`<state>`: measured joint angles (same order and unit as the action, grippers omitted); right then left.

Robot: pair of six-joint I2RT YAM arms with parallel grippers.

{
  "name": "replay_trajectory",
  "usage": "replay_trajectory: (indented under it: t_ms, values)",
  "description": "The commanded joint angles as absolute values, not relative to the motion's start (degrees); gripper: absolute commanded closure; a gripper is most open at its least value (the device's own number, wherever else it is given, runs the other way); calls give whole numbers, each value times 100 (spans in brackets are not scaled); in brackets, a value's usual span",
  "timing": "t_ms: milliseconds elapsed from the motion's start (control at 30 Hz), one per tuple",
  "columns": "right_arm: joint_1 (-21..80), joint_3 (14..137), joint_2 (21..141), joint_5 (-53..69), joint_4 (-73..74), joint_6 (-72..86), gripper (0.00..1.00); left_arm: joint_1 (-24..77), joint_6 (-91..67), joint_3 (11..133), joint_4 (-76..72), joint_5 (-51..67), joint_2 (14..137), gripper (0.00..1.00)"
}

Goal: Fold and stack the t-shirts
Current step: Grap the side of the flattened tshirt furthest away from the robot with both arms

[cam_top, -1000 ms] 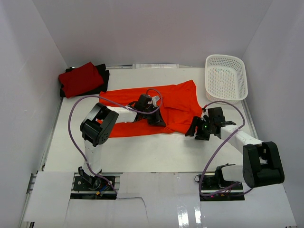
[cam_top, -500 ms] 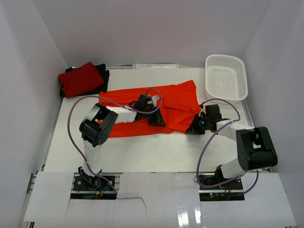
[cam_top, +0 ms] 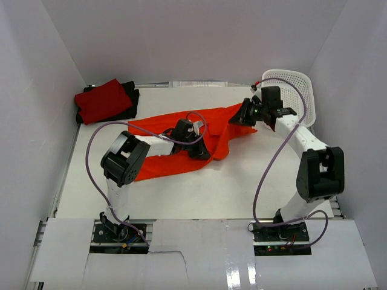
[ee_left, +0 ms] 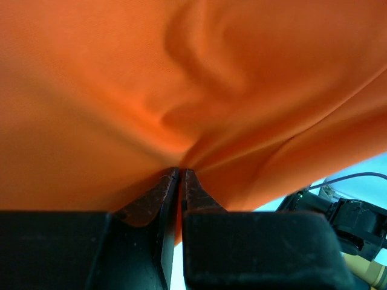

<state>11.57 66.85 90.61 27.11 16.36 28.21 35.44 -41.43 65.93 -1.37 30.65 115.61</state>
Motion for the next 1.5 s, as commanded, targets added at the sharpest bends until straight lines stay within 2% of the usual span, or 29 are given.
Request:
replay_trajectory:
  t_ms: [0, 67, 100, 167, 200, 267, 300, 333, 367, 600, 767, 833, 867, 900, 1000, 1067, 1200, 1467]
  values:
    - [1169, 7627, 9956, 2979, 1723, 2918, 92, 3586, -4104, 6548, -88, 3076, 11189, 82]
    - [1169, 8251, 10764, 3154, 1451, 2909, 91, 3586, -4104, 6565, -79, 3067, 11188, 82]
    - [1178, 8453, 11297, 3234, 1381, 2857, 79, 3595, -4104, 6574, -79, 3067, 11197, 82]
    - [1178, 8874, 11714, 3392, 1196, 2821, 68, 3595, -4113, 6592, -79, 3085, 11215, 82]
    - [1213, 8938, 11907, 3314, 1204, 2752, 55, 3595, -4122, 6600, -70, 3085, 11215, 82]
    - [1265, 8816, 11848, 2981, 1099, 2620, 43, 3595, -4113, 6601, -62, 3085, 11197, 82]
    - [1300, 8728, 11769, 2788, 1099, 2523, 30, 3595, -4113, 6592, -53, 3085, 11197, 82]
    - [1370, 8623, 11551, 2621, 1081, 2340, 21, 3595, -4105, 6592, -44, 3076, 11189, 82]
    - [1397, 8413, 11305, 2402, 1038, 2251, 19, 3595, -4104, 6600, -53, 3085, 11197, 82]
    - [1397, 7138, 9687, 1776, 765, 1829, 20, 3604, -4113, 6627, -88, 3155, 11355, 82]
    - [1397, 7005, 9404, 1539, 1089, 1705, 22, 3612, -4122, 6636, -141, 3208, 11434, 82]
    - [1389, 7066, 9501, 1407, 1318, 1696, 26, 3621, -4113, 6636, -141, 3217, 11435, 82]
    - [1389, 7093, 9553, 1284, 1371, 1679, 30, 3612, -4113, 6618, -141, 3208, 11417, 82]
    - [1389, 7101, 9658, 1248, 1388, 1644, 39, 3621, -4105, 6609, -132, 3199, 11408, 82]
    - [1380, 7338, 10000, 1116, 1555, 1617, 56, 3621, -4078, 6583, -97, 3155, 11347, 82]
    - [1362, 7593, 10203, 1133, 1687, 1635, 64, 3621, -4043, 6574, -44, 3112, 11303, 82]
    - [1275, 7962, 10703, 1283, 1880, 1758, 63, 3612, -3982, 6609, -26, 3024, 11233, 82]
    - [1230, 8104, 10986, 1257, 2021, 1933, 58, 3621, -3955, 6601, 149, 2988, 11224, 82]
